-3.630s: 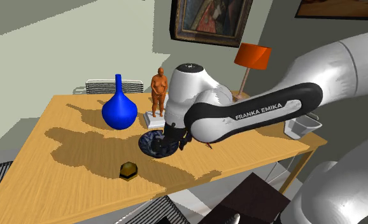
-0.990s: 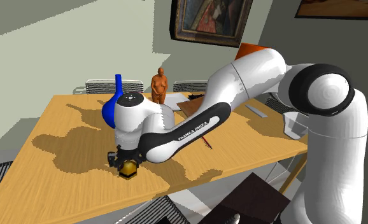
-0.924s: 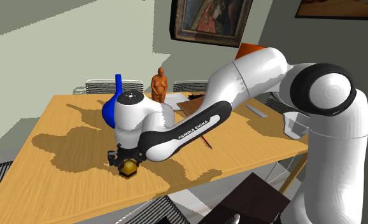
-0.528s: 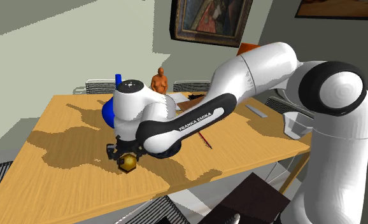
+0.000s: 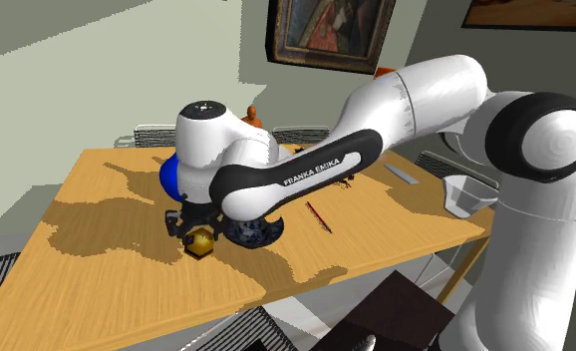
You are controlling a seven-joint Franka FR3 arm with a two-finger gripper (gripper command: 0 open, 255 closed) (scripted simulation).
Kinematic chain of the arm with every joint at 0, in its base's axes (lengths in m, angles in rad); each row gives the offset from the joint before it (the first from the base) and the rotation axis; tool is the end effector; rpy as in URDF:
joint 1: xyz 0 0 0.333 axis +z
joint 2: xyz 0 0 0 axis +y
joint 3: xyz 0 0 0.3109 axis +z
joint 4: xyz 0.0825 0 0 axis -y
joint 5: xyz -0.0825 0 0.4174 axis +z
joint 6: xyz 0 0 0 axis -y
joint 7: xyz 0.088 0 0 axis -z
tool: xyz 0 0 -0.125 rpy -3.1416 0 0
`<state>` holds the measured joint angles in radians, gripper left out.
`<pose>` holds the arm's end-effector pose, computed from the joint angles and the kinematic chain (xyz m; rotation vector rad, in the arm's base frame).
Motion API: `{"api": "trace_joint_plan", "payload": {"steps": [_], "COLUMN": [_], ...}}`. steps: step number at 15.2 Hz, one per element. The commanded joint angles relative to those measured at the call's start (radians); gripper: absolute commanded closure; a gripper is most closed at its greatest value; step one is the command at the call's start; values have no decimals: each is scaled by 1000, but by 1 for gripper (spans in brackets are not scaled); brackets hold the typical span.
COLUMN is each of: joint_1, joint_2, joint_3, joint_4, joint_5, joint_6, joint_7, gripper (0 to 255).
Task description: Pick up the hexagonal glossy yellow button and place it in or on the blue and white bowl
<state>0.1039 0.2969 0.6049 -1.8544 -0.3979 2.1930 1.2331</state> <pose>0.5241 0.3999 0.3579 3.0749 -0.5224 0.3111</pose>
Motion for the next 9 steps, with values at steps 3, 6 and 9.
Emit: {"api": "trace_joint_plan", "payload": {"steps": [3, 6, 9], "joint_1": [-7, -10, -12], "joint_2": [-23, -38, -52], "joint_3": [9, 14, 19], "joint_4": [24, 47, 71], "joint_5": [24, 41, 55], "joint_6": [-41, -74, -108], "joint_7": [-22, -36, -49], "gripper": [255, 255, 255]}}
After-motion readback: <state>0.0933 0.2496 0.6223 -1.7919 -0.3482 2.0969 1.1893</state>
